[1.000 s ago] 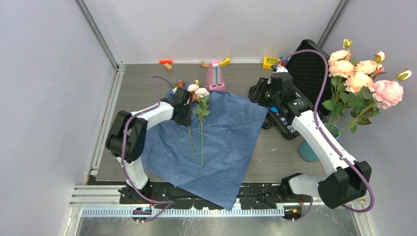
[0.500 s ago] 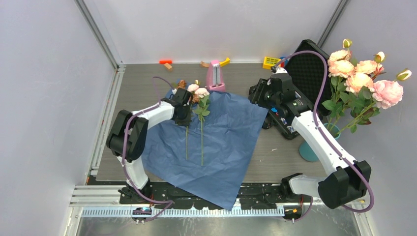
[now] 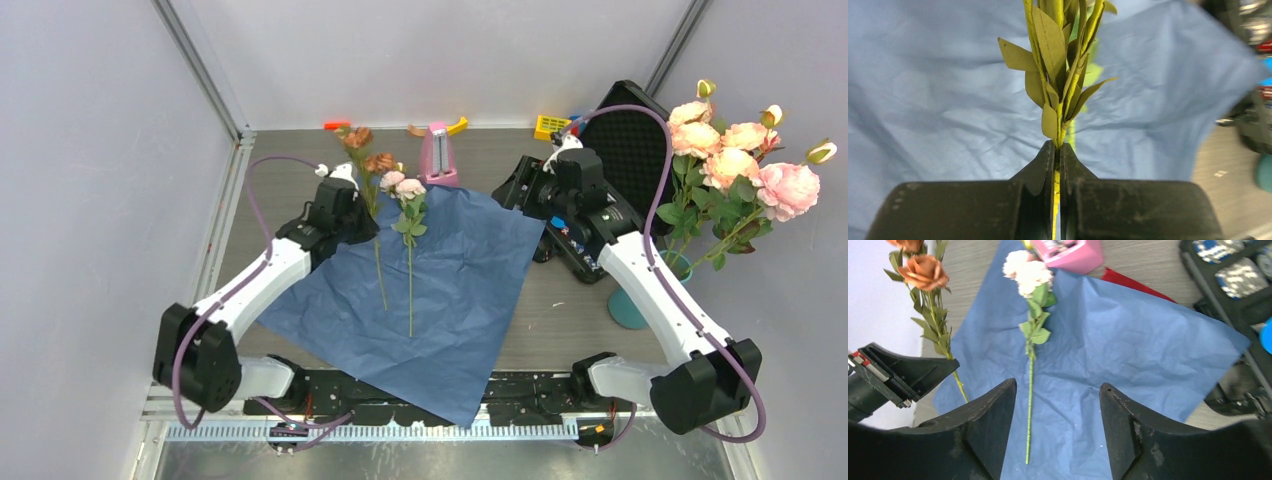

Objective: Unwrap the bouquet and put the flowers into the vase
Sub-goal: Pick up the fake flower from the wrapping paper, then insert the fake flower into the vase.

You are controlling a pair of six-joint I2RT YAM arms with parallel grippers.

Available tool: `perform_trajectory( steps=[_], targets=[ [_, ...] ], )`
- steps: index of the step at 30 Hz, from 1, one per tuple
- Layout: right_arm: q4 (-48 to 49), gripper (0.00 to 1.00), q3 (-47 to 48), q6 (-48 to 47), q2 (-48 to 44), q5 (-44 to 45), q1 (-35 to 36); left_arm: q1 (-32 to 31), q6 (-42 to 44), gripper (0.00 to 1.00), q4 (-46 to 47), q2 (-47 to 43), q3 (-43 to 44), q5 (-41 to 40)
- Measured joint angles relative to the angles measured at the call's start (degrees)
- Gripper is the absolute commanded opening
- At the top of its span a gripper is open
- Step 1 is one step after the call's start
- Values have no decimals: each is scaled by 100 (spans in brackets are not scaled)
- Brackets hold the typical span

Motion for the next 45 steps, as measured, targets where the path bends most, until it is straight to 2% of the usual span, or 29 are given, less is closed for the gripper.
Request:
perform_trajectory(
  steps=[4,10,14,20,29,45],
  targets=[
    [439,78,-116,162,-81,-713,2,0,-243,0,581,-688,-269,645],
    [1539,80,-319,787,-83,-2011,111,-22,-820,0,1781,-1523,-890,1878],
    [2505,79,-468,1423,-11,-2671,354,-87,-1211,0,2583,-1648,-957,2614],
    [3611,71,-468,2127,310,-3147,833,-304,-1792,0,3816,-1650,-1064,3397],
    [4162,60,-466,2524,527,-3359,1224,-636,-2149,0,4715,-1561,-1095,3790],
    [4378,35,-450,2684,544,-3445,1285,-680,-2245,0,4809,-1547,-1097,3825]
  ],
)
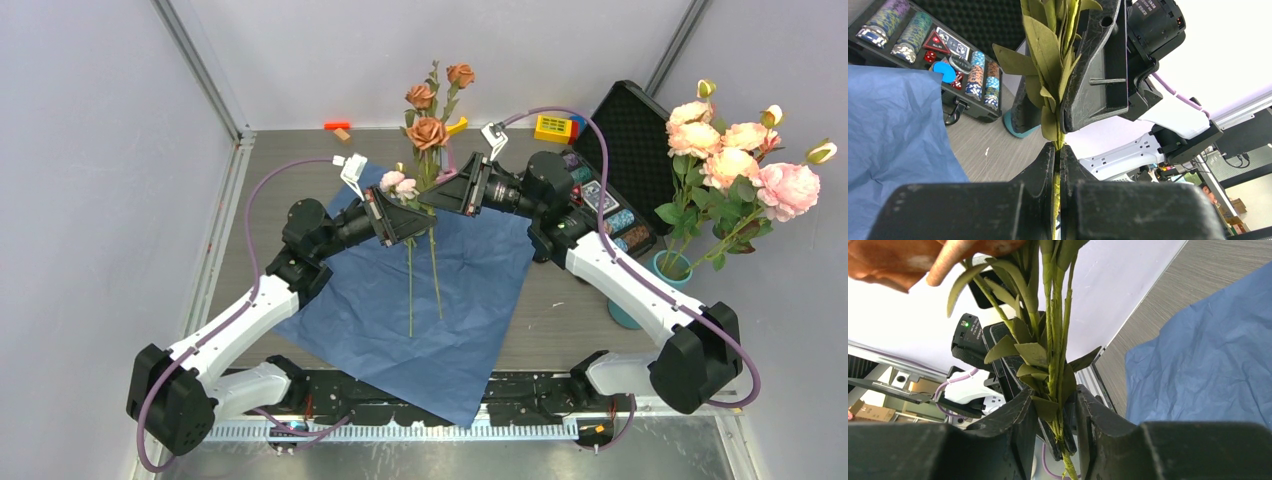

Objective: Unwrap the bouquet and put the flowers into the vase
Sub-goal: Insert the fake flower into the vase.

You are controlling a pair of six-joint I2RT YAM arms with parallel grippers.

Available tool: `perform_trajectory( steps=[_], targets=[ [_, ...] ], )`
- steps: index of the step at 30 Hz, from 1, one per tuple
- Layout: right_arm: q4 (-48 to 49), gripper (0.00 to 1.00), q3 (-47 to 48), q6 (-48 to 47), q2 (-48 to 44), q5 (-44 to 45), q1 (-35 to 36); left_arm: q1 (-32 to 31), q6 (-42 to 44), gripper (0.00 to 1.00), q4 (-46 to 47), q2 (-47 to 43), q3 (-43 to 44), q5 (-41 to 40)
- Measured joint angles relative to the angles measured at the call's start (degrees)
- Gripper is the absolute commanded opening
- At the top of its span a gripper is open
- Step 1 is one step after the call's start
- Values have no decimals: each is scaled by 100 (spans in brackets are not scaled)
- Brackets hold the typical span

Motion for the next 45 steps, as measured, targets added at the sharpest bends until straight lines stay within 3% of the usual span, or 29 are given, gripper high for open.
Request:
perform_trajectory(
  steps=[13,19,22,26,29,31,35,45],
  targets=[
    [116,2,2,35,2,-31,11,0,-26,0,48,0,0,-22],
    [94,0,2,7,2,-9,11,0,-11,1,24,4,0,-48],
    [-11,0,2,-109,-9,57,9,-2,68,16,-125,26,26,-109],
    [-511,0,17,-577,-125,299,11,-33,321,52,-632,74,133,-291],
    [-1576,0,308,-1357,-306,640,13,-31,479,79,-988,96,131,-444],
    [-2326,0,675,-1882,-382,981,15,-26,645,90,-1250,96,133,-527],
    [-3670,0,1423,-2964,-654,2114,17,31,1134,99,-2070,83,286,-693],
    [-5329,0,1705,-4544,-1803,5287,15,1172,2802,100,-4531,-343,1075,-984]
  ],
)
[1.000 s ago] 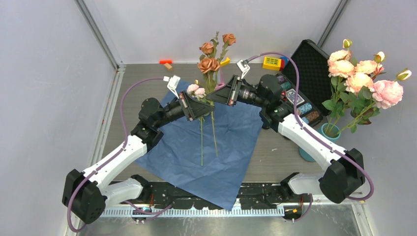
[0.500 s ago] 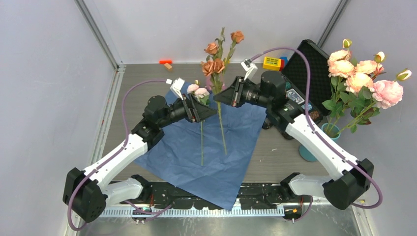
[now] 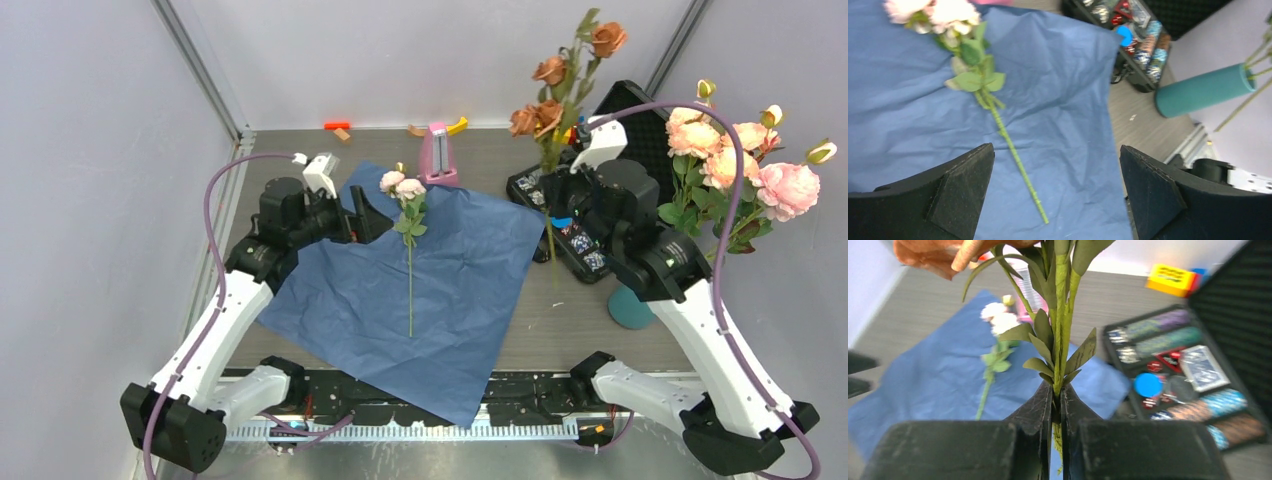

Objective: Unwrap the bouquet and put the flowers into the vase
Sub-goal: Insert the fake flower into the vase.

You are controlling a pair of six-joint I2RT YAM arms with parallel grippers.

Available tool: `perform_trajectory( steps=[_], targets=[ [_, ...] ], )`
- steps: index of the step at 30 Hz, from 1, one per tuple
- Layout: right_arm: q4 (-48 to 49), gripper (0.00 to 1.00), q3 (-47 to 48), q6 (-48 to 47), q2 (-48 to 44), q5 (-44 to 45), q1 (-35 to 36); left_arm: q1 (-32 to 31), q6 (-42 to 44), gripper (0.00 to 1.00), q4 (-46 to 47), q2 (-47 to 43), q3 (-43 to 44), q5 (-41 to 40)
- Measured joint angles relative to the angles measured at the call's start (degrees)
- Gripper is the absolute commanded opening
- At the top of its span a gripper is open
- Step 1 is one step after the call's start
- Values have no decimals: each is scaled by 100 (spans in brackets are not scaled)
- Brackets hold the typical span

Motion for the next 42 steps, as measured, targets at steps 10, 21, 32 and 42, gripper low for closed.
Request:
perform_trajectory(
  steps=[10,21,32,42],
  targets=[
    [-546,0,610,-1252,-63,2216,-76,706,1047,100,-1047,-63,7,-179],
    [-367,0,614,-1624,-37,2068,-1965,706,1591,100,-1228,-63,9,-511],
    [389,0,426,-1676,50,1593,-2841,706,1720,100,-1274,-63,9,-723],
    [1311,0,-503,-1967,-409,1622,-3460,706,1738,100,-1311,-63,9,-758]
  ],
)
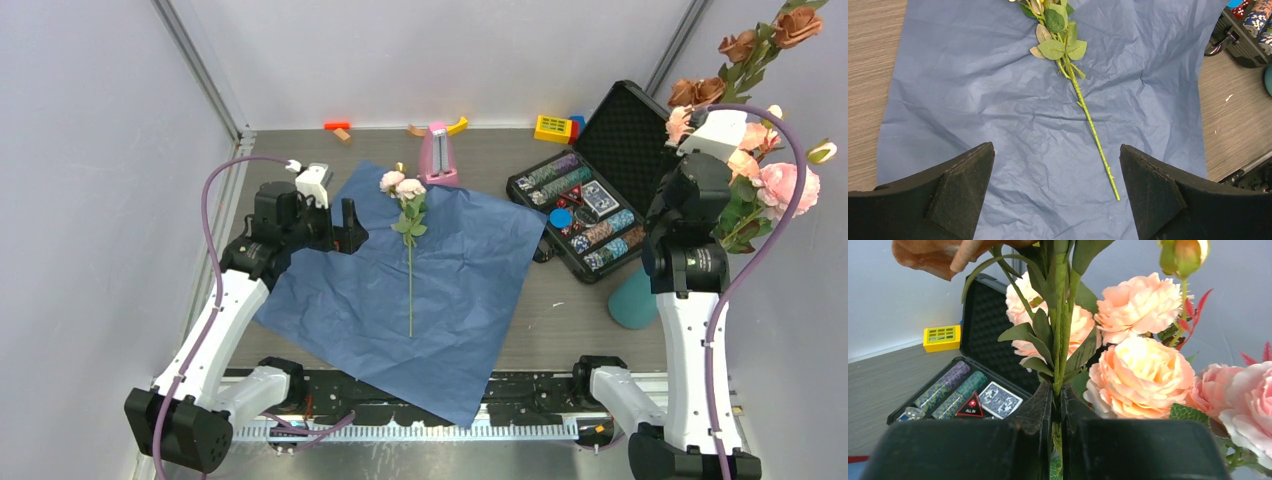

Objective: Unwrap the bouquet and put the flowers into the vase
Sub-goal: Insert the fake flower into the vase.

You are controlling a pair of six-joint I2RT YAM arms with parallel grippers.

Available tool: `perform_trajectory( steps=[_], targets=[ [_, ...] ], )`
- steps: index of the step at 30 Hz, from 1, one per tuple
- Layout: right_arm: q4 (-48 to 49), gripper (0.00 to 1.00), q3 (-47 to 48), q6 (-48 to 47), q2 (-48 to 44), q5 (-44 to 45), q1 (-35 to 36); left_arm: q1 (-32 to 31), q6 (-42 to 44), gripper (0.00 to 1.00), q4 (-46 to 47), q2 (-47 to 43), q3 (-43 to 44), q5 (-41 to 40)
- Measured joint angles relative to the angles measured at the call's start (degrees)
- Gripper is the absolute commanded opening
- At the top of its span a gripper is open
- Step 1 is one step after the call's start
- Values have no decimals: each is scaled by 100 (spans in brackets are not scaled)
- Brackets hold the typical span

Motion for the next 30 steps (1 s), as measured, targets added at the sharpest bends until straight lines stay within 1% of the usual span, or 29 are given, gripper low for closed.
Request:
perform_trajectory(
  steps=[8,17,25,30],
  targets=[
    [367,0,-83,4,-13,-111,-330,0,4,100,-4,2,0,-4],
    [590,0,-92,-76,-42,-282,-382,0,33,100,-22,2,0,-4],
    [1025,0,-859,-254,-522,-284,-409,0,101,100,-35,2,0,0],
    [1228,0,-1036,-356,-612,-282,-409,0,107,100,-37,2,0,0]
  ],
)
